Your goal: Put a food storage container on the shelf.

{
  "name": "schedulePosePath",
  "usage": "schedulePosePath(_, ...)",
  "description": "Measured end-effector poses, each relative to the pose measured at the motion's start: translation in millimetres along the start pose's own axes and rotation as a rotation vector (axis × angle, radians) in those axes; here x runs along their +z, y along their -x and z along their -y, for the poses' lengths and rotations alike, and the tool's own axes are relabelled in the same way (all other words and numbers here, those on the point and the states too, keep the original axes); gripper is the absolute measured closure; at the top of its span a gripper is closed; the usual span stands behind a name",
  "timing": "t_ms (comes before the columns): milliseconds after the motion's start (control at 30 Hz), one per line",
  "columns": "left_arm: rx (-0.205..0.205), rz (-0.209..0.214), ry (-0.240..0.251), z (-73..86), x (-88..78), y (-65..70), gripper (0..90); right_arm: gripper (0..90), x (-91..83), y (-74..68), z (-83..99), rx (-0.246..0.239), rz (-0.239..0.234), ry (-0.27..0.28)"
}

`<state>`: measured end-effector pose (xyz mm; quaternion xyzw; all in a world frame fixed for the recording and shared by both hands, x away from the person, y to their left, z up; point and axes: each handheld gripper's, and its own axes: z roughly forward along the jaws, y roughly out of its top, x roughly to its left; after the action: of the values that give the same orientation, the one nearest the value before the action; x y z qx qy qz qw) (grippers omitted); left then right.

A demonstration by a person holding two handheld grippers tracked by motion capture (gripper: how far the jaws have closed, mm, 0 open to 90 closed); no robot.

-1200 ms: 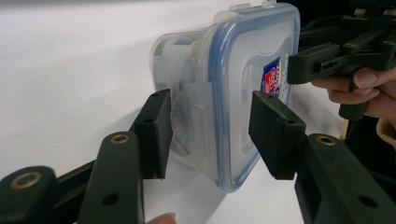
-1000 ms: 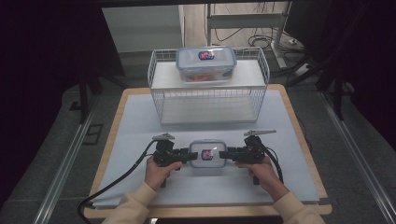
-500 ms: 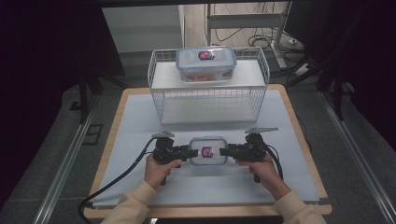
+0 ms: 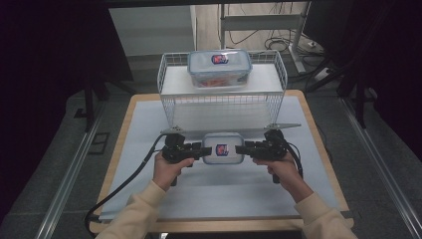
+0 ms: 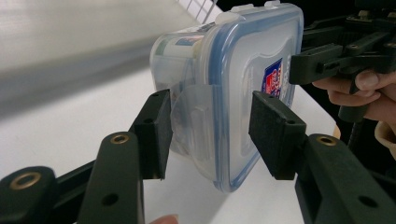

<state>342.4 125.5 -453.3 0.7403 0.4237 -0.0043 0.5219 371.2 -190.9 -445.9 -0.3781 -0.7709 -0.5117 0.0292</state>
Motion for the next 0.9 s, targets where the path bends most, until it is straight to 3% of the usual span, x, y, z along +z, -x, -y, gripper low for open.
schedulePosePath(567,0.059,-0.009,0.058,-57.9,-23.8,11.6,50.6,52.1,-18.0,-16.3,-54.1,-0.051,0.008,0.062)
schedulePosePath(900,0.096,-0.024,0.094,-95.7,-40.4,18.1,50.6,51.9,-27.6,-26.3,-97.0,-0.101,0.013,0.085)
